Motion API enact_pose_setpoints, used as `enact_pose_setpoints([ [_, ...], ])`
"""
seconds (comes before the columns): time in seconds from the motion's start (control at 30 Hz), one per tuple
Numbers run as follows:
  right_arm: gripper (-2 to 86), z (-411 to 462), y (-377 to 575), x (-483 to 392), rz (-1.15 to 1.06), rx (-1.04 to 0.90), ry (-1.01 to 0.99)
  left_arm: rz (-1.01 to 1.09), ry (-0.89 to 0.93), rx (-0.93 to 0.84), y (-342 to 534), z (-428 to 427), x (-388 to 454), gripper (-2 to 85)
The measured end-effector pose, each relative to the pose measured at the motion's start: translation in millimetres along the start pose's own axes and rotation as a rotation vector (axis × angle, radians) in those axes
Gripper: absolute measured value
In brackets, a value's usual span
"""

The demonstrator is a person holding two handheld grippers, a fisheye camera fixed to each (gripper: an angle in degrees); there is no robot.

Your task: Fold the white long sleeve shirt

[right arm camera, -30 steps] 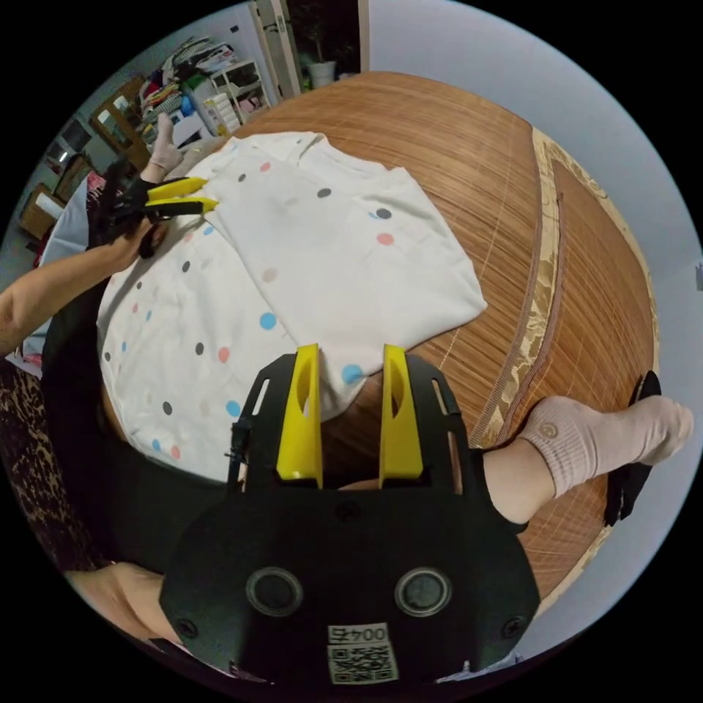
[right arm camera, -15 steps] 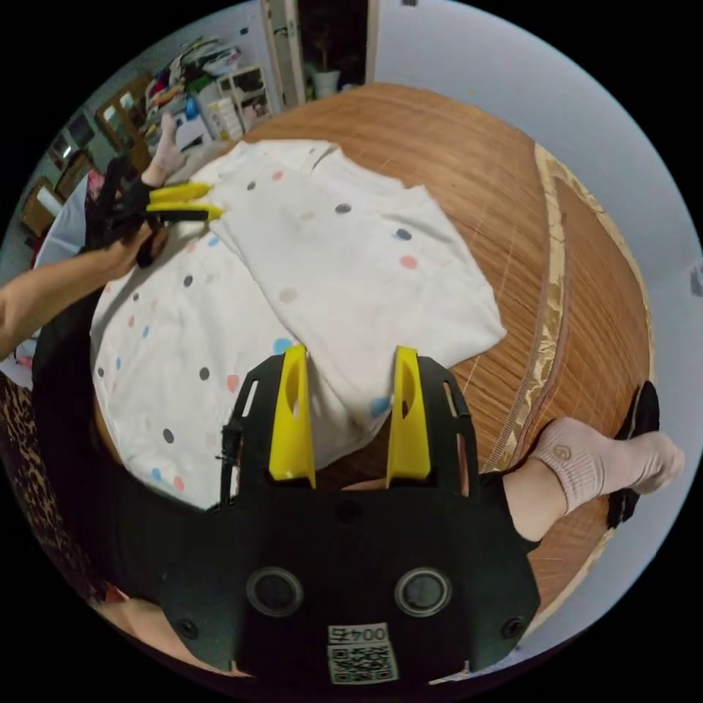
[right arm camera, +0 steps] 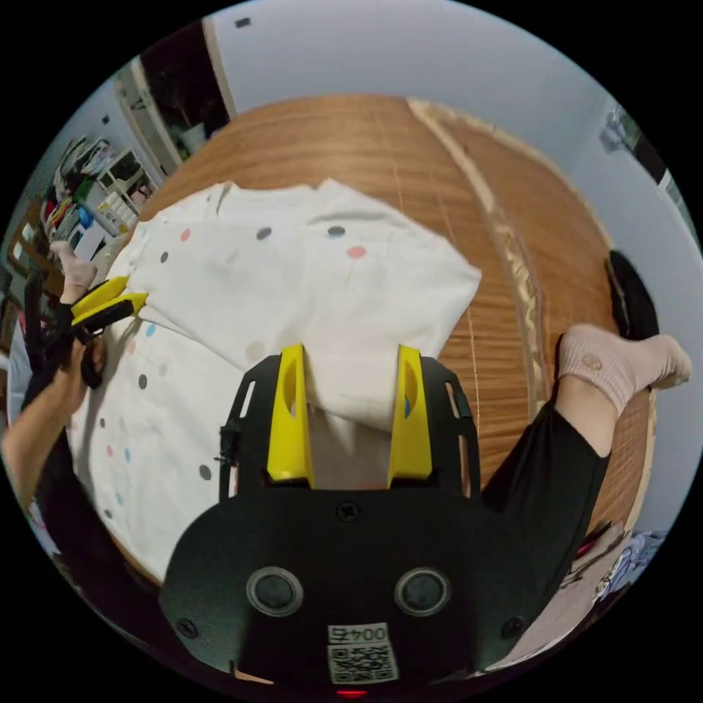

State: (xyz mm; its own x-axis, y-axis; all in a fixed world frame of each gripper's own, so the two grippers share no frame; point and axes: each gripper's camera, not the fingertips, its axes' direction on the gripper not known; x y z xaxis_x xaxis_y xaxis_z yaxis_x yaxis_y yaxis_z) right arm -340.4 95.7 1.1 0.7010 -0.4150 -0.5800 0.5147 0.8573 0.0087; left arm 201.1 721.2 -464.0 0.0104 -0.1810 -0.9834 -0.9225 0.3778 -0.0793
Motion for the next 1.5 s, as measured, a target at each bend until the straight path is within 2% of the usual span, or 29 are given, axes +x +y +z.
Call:
enact_pose_setpoints([
  [0.57, 17.5, 26.7, -12.9, 4.5, 0.019, 0.015, -0.003, -0.012, 0.032, 0.004, -65.7, 16.2, -48.4, 20.7],
  [0.8, 17.6, 29.6, 19.0, 1.6, 0.026, 0.124, -0.002, -0.005, 0.013, 0.008, -68.6, 14.0, -60.0, 20.9],
  [0.97, 18.5, -7.5, 52.8, 6.6, 0.078, 0.160, -0.090, -0.005, 0.009, -0.012, -73.0, 5.4, -74.7, 19.8],
  [1.1, 18.3, -56.1, 106.8, -12.9, 0.070, 0.216, -0.187, -0.024, 0.049, -0.099, -77.6, -10.7, -91.1, 18.5],
  [1.17, 17.5, -78.7, 151.6, -38.1, 0.043, 0.188, -0.268, -0.067, 0.179, -0.055, -65.6, -41.6, -112.1, 18.5],
  [1.33, 15.6, -102.9, 246.0, -85.4, 0.032, 0.160, -0.364, -0.098, 0.278, 0.038, 8.4, -130.2, -160.3, 18.3],
  [1.5, 13.3, -91.9, 305.8, -105.1, 0.048, 0.069, -0.380, -0.152, 0.323, -0.044, 104.3, -194.0, -214.3, 16.4],
])
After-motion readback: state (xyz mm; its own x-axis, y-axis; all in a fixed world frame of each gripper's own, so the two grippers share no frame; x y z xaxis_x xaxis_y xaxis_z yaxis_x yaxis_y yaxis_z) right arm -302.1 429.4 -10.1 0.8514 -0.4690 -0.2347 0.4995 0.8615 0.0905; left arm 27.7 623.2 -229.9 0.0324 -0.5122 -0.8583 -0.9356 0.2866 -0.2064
